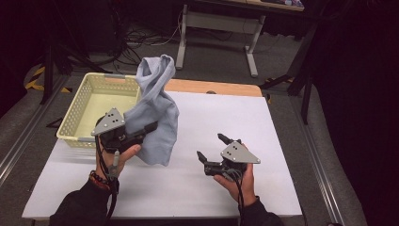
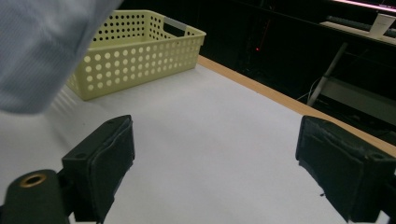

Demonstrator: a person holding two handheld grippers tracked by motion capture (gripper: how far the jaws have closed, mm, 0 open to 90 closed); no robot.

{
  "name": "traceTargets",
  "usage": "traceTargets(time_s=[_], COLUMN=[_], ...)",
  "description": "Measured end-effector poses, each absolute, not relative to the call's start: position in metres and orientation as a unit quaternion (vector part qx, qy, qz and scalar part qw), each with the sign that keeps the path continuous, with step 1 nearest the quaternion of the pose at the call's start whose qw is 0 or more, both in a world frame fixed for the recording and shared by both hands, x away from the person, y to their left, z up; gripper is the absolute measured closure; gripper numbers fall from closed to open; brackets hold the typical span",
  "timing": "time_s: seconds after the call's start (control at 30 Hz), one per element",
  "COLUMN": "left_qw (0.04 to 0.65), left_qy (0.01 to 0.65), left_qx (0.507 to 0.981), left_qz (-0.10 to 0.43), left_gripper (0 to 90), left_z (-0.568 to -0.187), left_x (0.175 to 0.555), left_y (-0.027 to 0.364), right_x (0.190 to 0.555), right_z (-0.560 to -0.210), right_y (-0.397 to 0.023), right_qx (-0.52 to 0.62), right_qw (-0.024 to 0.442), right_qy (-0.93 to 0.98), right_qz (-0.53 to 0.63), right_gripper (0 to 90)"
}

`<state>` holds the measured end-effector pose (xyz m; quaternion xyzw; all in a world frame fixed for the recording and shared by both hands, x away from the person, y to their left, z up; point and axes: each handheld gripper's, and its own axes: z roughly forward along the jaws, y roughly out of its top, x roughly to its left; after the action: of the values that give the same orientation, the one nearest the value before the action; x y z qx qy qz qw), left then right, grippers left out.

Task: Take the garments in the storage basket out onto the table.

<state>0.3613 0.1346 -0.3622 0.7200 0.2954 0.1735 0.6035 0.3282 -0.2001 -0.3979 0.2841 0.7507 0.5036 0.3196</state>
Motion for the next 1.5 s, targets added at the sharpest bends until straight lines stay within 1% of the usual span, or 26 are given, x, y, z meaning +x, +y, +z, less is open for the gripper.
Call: traceTargets(time_s=[0.17,0.53,0.67,0.83,0.97,1.03,1.1,1.23,1.33,1.37,1.4,1.5], left_qw=[0.581,0.539,0.537,0.528,0.530,0.524,0.526,0.525,0.535,0.535,0.540,0.542], left_qy=[0.287,0.253,0.258,0.280,0.301,0.299,0.299,0.299,0.291,0.291,0.275,0.267], left_qx=[0.742,0.788,0.786,0.787,0.777,0.780,0.779,0.779,0.776,0.776,0.776,0.776], left_qz=[0.172,0.155,0.166,0.153,0.158,0.166,0.164,0.165,0.167,0.167,0.173,0.181], left_gripper=[68.0,67.5,66.8,65.8,61.0,57.5,56.0,54.3,55.3,54.5,52.0,51.7], left_z=[-0.377,-0.402,-0.406,-0.419,-0.425,-0.425,-0.426,-0.426,-0.422,-0.422,-0.417,-0.411], left_x=[0.362,0.367,0.366,0.370,0.374,0.376,0.376,0.379,0.377,0.377,0.374,0.370], left_y=[0.120,0.070,0.066,0.058,0.053,0.051,0.050,0.051,0.054,0.054,0.057,0.063], right_x=[0.326,0.310,0.310,0.311,0.314,0.315,0.317,0.321,0.323,0.323,0.326,0.330], right_z=[-0.399,-0.404,-0.405,-0.405,-0.407,-0.409,-0.411,-0.414,-0.415,-0.415,-0.415,-0.415], right_y=[-0.198,-0.198,-0.196,-0.196,-0.196,-0.196,-0.197,-0.200,-0.202,-0.202,-0.202,-0.201], right_qx=[0.279,0.271,0.267,0.269,0.271,0.271,0.274,0.278,0.281,0.281,0.280,0.282], right_qw=[0.318,0.315,0.311,0.311,0.308,0.305,0.302,0.300,0.297,0.297,0.298,0.295], right_qy=[0.752,0.758,0.761,0.761,0.763,0.767,0.769,0.770,0.770,0.770,0.770,0.770], right_qz=[0.506,0.503,0.502,0.502,0.501,0.494,0.492,0.490,0.490,0.490,0.490,0.491], right_gripper=[12.8,13.0,13.0,13.8,13.9,13.9,14.2,14.8,15.1,15.1,15.2,15.3])
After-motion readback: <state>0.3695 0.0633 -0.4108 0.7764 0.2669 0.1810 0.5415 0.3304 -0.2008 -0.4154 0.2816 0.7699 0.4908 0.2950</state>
